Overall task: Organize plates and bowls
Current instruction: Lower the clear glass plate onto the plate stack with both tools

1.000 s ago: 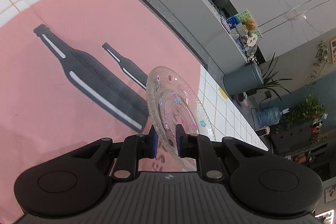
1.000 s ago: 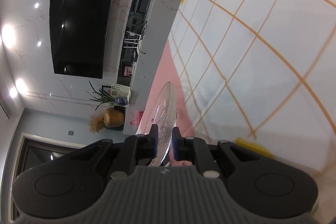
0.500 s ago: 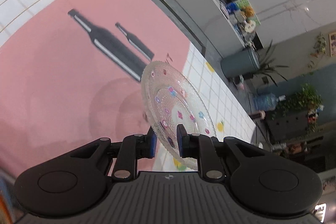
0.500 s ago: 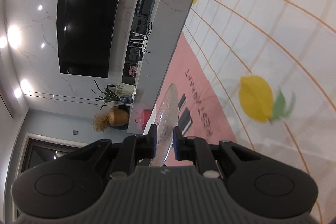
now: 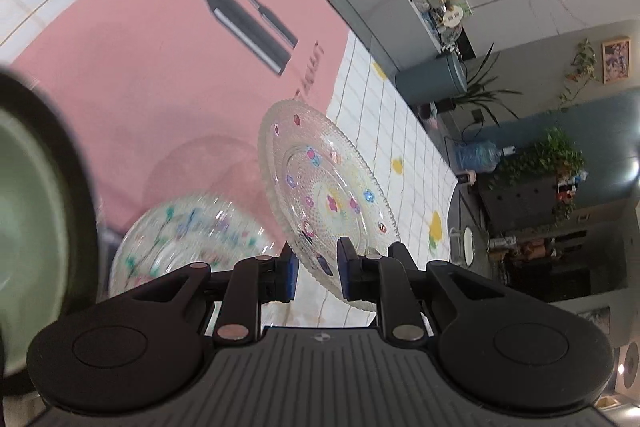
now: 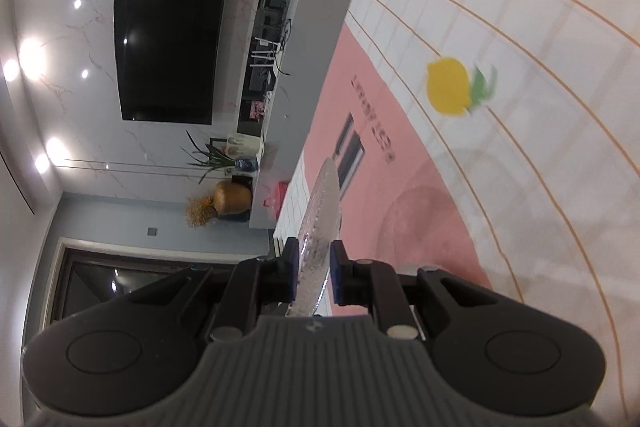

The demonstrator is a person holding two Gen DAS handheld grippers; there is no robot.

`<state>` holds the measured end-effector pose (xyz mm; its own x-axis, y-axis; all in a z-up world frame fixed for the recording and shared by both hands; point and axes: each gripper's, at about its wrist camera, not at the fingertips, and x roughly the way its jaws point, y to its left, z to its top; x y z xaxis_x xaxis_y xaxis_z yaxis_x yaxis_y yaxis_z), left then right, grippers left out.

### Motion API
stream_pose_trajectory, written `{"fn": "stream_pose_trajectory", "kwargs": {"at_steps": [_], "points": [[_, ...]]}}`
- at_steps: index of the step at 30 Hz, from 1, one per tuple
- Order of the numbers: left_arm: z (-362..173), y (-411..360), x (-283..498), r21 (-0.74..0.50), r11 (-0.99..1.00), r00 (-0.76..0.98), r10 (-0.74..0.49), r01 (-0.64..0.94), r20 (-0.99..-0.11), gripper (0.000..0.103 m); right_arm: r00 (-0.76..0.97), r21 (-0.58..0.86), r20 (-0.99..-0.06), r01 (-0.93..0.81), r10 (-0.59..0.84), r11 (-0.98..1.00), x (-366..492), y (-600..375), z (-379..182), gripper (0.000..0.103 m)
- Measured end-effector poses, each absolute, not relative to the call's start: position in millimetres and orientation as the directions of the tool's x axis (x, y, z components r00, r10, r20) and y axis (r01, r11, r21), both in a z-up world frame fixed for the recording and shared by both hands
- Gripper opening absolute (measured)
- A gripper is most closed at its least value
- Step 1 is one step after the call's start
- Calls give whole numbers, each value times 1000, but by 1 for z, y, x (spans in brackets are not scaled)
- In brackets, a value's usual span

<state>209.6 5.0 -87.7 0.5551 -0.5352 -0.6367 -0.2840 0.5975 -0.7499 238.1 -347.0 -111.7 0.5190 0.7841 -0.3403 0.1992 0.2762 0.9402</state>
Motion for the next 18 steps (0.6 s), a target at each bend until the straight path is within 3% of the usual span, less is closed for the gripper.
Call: {"fn": "stream_pose_trajectory", "kwargs": {"at_steps": [5,18], "points": [[-85,-7,194,-699,670,591,-466,-252,-659,22,489,932,-362,209,794,296,208,-342,-113,15],[-104,-11,166,-647,705,554,-428,-290,-714,23,384,900,-401,334,831,280,188,-342,-138,15]]}}
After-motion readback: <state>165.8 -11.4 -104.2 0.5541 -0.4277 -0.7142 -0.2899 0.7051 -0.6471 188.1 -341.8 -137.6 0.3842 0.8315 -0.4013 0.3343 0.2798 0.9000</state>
